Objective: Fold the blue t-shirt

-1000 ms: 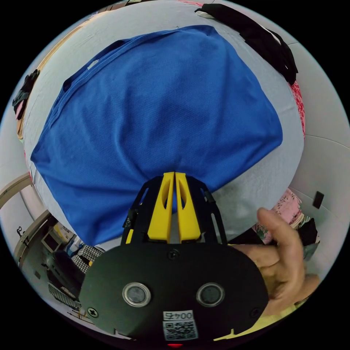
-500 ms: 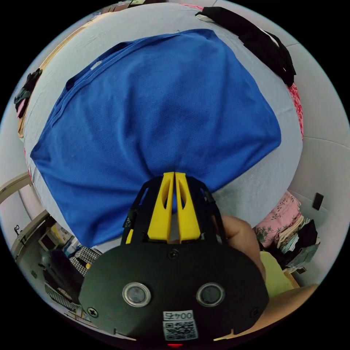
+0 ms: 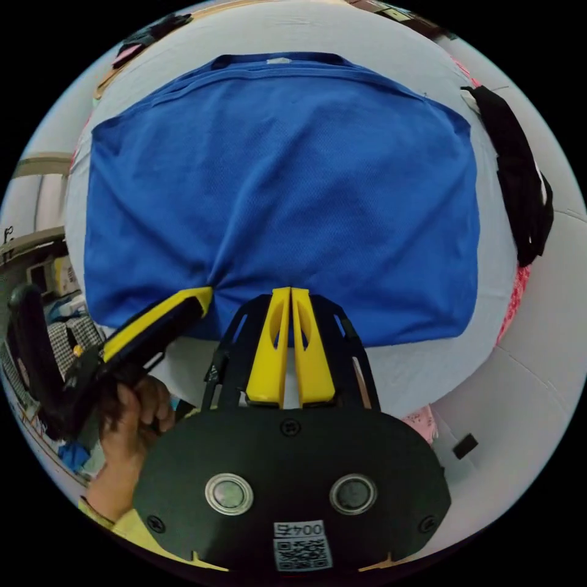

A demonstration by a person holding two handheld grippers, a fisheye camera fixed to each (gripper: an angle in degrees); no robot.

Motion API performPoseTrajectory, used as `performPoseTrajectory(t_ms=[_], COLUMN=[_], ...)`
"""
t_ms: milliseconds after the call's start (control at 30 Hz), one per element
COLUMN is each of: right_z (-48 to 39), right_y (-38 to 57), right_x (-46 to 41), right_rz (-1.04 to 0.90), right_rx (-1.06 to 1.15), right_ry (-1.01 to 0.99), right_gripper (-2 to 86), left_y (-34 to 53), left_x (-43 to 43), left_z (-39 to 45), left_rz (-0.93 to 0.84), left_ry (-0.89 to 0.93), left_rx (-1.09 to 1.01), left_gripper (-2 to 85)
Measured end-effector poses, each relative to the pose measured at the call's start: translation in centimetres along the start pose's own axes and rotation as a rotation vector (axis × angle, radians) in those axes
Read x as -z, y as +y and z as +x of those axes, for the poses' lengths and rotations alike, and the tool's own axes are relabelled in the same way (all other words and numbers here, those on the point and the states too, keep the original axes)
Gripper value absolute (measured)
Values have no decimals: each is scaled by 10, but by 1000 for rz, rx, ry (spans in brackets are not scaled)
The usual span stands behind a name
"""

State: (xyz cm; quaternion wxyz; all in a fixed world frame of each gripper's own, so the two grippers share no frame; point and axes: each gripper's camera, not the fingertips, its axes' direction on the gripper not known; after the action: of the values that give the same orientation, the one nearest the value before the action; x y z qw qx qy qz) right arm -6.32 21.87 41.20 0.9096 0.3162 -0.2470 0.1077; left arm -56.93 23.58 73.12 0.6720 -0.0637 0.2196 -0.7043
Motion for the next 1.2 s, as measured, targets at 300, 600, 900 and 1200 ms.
performPoseTrajectory(t_ms=[300, 600, 900, 1200], right_z=[19, 52, 72, 79], right_y=[18, 52, 63, 60], right_x=[11, 20, 26, 10], right_rz=[62, 129, 172, 136], right_rx=[110, 250, 262, 250], right_ry=[-89, -56, -117, -41], right_gripper=[-8, 42, 124, 96], left_y=[36, 84, 94, 78], left_x=[78, 142, 154, 159], left_z=[-47, -87, -87, -99], left_rz=[100, 194, 172, 132], left_ry=[-41, -251, -378, -291], left_rx=[-33, -216, -232, -286], left_gripper=[6, 5, 93, 80])
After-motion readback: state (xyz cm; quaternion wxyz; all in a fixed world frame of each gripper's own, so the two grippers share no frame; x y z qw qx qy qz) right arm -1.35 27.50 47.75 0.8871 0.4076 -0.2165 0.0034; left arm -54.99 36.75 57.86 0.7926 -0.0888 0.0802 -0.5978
